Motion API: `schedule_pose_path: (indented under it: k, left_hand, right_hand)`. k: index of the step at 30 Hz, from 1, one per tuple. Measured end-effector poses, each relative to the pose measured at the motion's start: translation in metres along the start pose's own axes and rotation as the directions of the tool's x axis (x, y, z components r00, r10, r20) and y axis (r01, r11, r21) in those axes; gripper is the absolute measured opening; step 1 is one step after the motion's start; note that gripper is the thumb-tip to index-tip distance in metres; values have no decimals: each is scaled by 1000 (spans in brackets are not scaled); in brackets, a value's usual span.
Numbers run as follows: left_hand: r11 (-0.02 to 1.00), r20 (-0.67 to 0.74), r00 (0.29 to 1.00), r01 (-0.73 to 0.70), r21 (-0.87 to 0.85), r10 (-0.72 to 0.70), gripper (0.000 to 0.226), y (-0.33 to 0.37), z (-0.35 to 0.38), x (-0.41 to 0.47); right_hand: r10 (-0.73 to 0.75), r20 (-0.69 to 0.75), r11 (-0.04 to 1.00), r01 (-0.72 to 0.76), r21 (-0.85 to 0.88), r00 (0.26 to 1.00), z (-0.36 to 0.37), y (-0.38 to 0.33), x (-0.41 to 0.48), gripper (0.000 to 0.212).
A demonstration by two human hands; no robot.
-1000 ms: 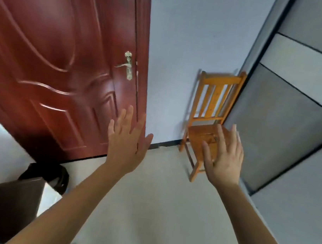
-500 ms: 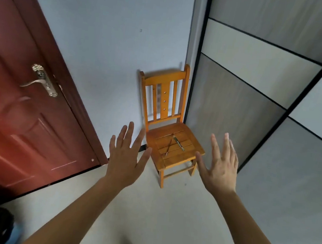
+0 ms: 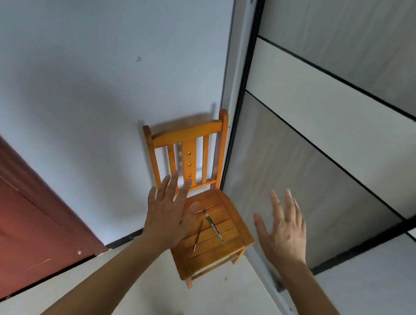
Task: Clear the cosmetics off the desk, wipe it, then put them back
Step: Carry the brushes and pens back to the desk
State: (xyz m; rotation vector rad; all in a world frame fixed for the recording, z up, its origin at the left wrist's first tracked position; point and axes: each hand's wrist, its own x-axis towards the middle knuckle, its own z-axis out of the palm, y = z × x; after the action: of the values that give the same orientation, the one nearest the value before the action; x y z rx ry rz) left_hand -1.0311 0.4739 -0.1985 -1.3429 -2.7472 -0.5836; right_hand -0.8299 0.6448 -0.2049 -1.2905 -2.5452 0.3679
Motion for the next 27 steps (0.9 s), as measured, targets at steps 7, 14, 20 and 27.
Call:
schedule_pose_path:
  k: [7,14,20,27]
  left_hand:
    - [995,92,991,96,-5,-95,63,3,70,91]
    - [899,251,867,436,37,-430,64,-9,187,103]
    - [787,399,704,613,78,-588,64,-37,311,90]
    - [682,421,599,729,67,-681,56,-80,445,62]
  right_hand:
    - [36,175,999,-35,-10,984,55,28,101,74]
    - [-97,499,991,130,-32,861,186,63,179,64]
    - [-158,635,978,208,-4,756,322,83,207,62]
    - [-155,735,985,164,60,660,456,114,186,56]
